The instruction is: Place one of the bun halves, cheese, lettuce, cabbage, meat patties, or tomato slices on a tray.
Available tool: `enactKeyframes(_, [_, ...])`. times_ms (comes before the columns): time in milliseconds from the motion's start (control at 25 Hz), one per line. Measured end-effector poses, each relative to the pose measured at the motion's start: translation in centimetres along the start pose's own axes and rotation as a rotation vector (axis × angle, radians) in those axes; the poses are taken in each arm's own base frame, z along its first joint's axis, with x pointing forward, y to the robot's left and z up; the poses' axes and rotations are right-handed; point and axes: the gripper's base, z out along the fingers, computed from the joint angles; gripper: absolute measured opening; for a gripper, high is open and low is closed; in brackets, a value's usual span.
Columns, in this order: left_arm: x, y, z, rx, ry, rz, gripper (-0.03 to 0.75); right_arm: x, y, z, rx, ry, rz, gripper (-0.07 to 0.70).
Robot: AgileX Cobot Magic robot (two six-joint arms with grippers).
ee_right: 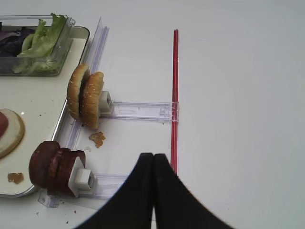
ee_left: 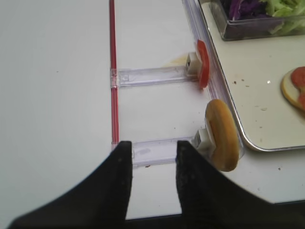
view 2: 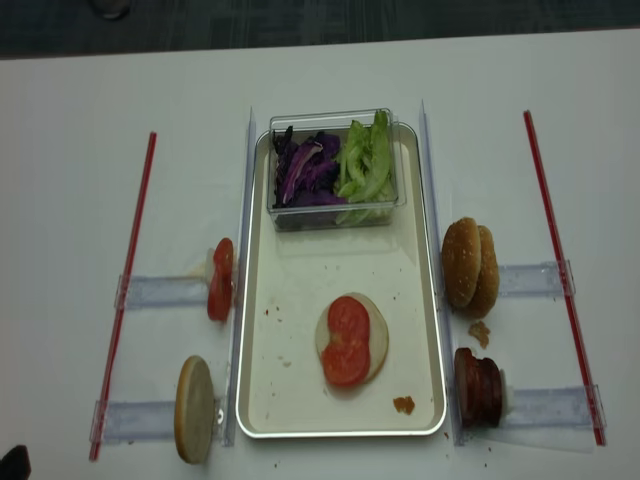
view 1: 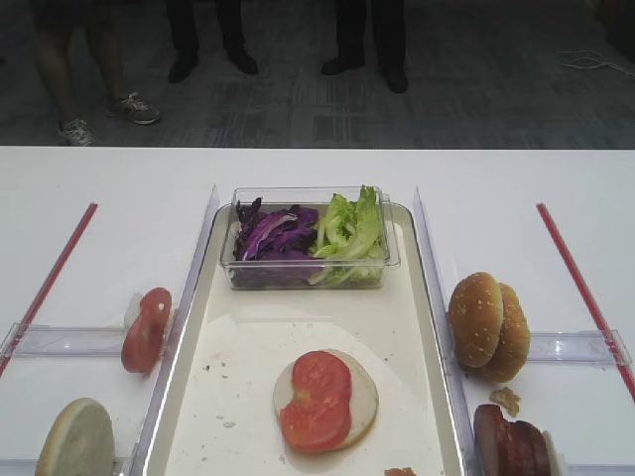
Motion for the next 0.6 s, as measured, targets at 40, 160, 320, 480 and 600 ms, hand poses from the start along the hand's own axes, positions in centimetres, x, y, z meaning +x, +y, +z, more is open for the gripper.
enactKeyframes(40, [0.02,0.0,0.04,0.0,0.002,0.005,0.216,0.0,0.0,0.0,0.0,0.0,0.0,0.133])
enactKeyframes(160, [0.06,-0.02,0.09,0.002,0.004,0.011,0.216,0.0,0.0,0.0,0.0,0.0,0.0,0.133])
enactKeyframes(320, [-0.05,-0.02,0.09,0.002,-0.008,0.033,0.216,0.0,0.0,0.0,0.0,0.0,0.0,0.133])
enactKeyframes(480, [-0.29,-0.04,0.09,0.003,-0.034,0.038,0.216,0.0,0.0,0.0,0.0,0.0,0.0,0.133])
enactKeyframes(600, [-0.39,-0.04,0.14,0.004,-0.047,0.042,0.216,0.0,0.0,0.0,0.0,0.0,0.0,0.133])
